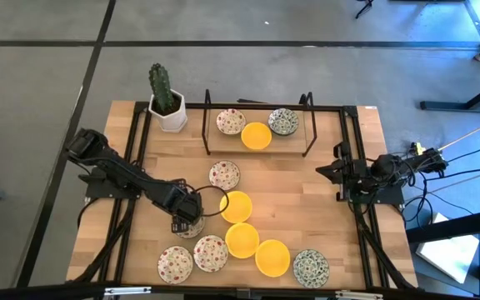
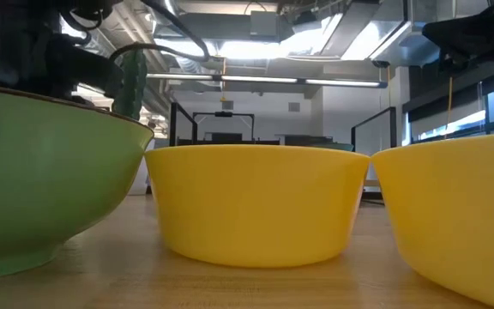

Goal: Pick & Place Mini bowls
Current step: Stack the white red patterned bowl on top of the white red patterned bowl on the shelf

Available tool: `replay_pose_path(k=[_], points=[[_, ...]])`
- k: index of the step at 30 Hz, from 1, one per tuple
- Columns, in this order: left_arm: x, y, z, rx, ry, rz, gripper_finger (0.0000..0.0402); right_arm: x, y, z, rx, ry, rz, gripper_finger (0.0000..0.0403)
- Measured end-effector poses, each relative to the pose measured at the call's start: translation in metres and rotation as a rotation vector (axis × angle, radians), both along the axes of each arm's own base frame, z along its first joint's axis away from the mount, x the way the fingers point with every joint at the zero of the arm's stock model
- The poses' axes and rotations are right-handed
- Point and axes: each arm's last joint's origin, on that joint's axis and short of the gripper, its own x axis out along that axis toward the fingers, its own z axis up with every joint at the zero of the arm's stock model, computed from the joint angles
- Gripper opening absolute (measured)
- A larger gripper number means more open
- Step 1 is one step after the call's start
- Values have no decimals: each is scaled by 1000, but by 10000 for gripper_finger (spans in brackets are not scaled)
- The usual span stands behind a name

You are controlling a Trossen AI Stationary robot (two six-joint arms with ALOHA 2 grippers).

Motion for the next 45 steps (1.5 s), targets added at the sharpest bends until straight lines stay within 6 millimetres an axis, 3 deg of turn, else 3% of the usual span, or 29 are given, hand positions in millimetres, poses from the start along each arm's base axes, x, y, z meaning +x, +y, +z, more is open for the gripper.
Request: replay_pose_path(k=[3, 6, 15, 21, 23, 28, 33, 38, 45], points=[[0, 0, 0, 1, 2, -5, 239, 0, 0, 0, 0, 0, 0, 14], [0, 0, 0, 3, 3, -4, 204, 0, 0, 0, 0, 0, 0, 14], [5, 10, 4, -38, 20, -20, 29, 0, 0, -1, -6, 7, -1, 14], [13, 19, 25, 6, -11, -95, 11, 0, 0, -2, -9, 19, -3, 14], [14, 22, 39, 76, -29, -118, 7, 0, 0, -2, -10, 20, -3, 14], [18, 28, 99, 301, -209, -112, 8, 0, 0, -2, -10, 21, -3, 14], [21, 38, 157, 450, -470, -58, 7, 0, 0, -2, -10, 21, -4, 14], [23, 64, 209, 634, -716, 60, 7, 0, 0, -2, -10, 21, -4, 14], [29, 117, 267, 698, -965, 60, 7, 0, 0, -3, -26, 26, -6, 14]])
